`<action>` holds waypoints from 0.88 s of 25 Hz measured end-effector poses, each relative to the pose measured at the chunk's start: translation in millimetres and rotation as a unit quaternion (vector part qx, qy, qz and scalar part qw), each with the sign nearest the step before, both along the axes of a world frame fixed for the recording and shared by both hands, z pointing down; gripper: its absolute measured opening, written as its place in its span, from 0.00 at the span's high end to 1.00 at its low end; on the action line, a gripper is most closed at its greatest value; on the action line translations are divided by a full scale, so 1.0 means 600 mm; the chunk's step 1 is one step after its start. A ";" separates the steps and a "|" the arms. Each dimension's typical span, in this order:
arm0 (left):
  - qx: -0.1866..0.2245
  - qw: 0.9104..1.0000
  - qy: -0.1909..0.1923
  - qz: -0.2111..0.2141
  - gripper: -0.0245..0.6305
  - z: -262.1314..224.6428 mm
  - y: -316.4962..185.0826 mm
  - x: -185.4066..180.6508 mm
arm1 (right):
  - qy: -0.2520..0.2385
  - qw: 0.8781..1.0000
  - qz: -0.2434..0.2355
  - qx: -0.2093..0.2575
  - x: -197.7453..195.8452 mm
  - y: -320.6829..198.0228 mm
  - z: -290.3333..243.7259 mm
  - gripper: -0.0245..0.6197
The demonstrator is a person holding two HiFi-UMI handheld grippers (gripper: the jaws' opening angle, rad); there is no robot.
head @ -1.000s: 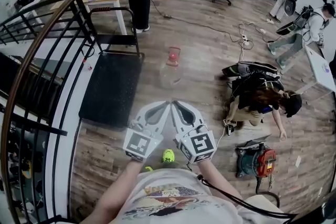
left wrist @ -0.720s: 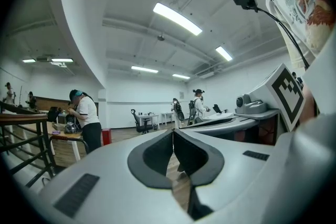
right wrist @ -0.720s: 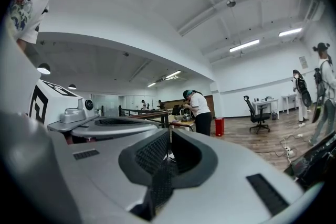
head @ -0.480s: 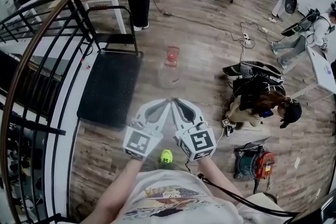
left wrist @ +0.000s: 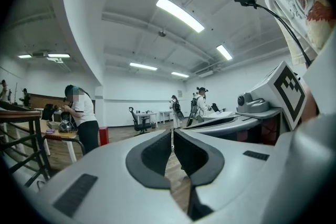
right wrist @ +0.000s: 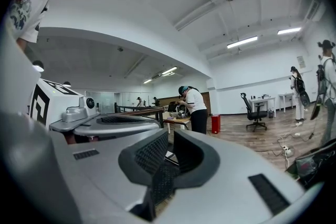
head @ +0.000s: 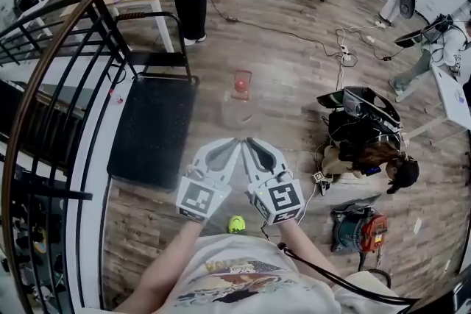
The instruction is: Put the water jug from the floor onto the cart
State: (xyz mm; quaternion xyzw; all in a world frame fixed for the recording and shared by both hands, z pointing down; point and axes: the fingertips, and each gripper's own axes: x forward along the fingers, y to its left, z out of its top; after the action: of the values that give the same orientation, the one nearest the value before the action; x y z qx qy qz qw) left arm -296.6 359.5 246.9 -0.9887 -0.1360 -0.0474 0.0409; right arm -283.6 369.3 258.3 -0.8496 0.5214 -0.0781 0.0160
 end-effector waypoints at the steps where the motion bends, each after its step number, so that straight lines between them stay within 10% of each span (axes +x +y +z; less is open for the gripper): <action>1: 0.009 1.000 0.000 0.002 0.94 0.000 -0.011 0.013 | 0.000 1.000 0.004 0.000 0.012 -0.009 0.000 0.92; 22: -0.007 0.999 0.005 0.051 0.94 0.005 -0.221 0.232 | 0.007 0.998 0.056 -0.014 0.225 -0.215 0.009 0.92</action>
State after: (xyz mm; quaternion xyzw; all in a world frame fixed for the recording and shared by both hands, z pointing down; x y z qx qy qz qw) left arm -157.4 227.1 250.1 -0.9810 -0.1860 -0.0398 0.0369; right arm -148.7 240.4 263.7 -0.8783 0.4716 -0.0789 0.0050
